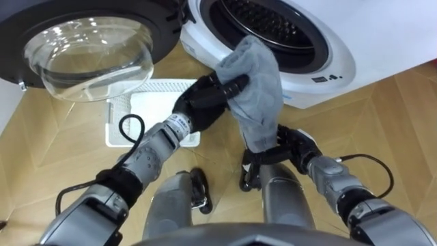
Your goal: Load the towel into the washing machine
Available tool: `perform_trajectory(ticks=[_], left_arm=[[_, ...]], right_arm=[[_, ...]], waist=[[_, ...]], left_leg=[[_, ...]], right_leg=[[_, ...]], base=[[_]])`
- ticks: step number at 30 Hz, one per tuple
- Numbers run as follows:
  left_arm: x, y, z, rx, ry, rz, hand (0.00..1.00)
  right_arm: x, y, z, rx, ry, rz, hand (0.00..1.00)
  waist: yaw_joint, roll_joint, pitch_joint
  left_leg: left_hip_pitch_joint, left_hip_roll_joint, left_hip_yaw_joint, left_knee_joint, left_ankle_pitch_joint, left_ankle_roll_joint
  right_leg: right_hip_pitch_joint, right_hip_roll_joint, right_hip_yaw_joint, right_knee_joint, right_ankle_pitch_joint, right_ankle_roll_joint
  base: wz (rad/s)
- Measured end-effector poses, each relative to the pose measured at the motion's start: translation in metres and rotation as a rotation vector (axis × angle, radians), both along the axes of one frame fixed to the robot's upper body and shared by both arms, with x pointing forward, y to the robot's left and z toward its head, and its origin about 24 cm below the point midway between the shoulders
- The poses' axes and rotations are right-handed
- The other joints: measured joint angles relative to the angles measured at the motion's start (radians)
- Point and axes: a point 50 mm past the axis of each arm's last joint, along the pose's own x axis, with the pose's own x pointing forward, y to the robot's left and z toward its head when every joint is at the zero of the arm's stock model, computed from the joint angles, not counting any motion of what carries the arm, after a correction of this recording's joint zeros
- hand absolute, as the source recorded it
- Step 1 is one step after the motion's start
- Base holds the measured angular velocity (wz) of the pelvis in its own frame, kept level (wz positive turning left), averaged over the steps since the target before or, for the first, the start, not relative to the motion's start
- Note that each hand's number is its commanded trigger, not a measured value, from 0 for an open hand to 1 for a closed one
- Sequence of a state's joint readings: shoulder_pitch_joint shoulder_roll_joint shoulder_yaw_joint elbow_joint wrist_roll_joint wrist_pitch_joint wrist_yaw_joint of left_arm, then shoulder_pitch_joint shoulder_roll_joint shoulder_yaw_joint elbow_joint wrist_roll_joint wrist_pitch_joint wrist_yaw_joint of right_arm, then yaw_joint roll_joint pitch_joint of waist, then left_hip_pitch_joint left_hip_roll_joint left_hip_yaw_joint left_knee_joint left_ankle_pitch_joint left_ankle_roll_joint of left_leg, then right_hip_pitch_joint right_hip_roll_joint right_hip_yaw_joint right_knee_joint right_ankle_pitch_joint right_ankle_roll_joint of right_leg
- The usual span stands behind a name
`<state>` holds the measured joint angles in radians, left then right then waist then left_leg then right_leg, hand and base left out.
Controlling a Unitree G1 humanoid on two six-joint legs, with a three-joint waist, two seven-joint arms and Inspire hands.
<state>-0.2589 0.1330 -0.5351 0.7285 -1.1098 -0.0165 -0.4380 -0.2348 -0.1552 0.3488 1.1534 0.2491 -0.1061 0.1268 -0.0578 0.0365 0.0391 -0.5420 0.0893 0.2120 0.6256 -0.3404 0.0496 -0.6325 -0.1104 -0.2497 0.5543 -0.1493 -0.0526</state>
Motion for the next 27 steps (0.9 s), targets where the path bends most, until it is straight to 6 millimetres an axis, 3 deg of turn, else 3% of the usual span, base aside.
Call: perform_trajectory(ticks=[3,14,27], left_arm=[[-0.002,-0.003,-0.001,-0.025,0.007,-0.024,1.0],[-0.007,-0.019,0.001,-0.148,0.041,-0.036,1.0],[-0.02,-0.02,-0.007,-0.224,0.119,0.006,1.0]], right_arm=[[0.0,0.0,0.0,-0.01,0.003,0.0,1.0],[0.0,-0.003,0.0,-0.046,0.028,-0.027,1.0],[0.0,-0.002,-0.001,-0.076,0.035,-0.012,1.0]], waist=[[-0.004,0.005,-0.0042],[-0.033,0.002,-0.0059],[-0.043,0.0,-0.0093]], left_leg=[[0.007,-0.001,0.0,-0.009,0.004,-0.003],[0.017,0.001,0.004,-0.002,0.005,-0.004],[0.03,0.002,0.007,-0.015,0.009,-0.011]], right_leg=[[0.004,0.002,0.001,0.0,0.001,0.0],[0.011,0.003,0.008,0.0,0.001,-0.002],[0.021,0.008,0.01,-0.007,0.003,-0.008]], base=[[0.0],[0.0],[0.0]])
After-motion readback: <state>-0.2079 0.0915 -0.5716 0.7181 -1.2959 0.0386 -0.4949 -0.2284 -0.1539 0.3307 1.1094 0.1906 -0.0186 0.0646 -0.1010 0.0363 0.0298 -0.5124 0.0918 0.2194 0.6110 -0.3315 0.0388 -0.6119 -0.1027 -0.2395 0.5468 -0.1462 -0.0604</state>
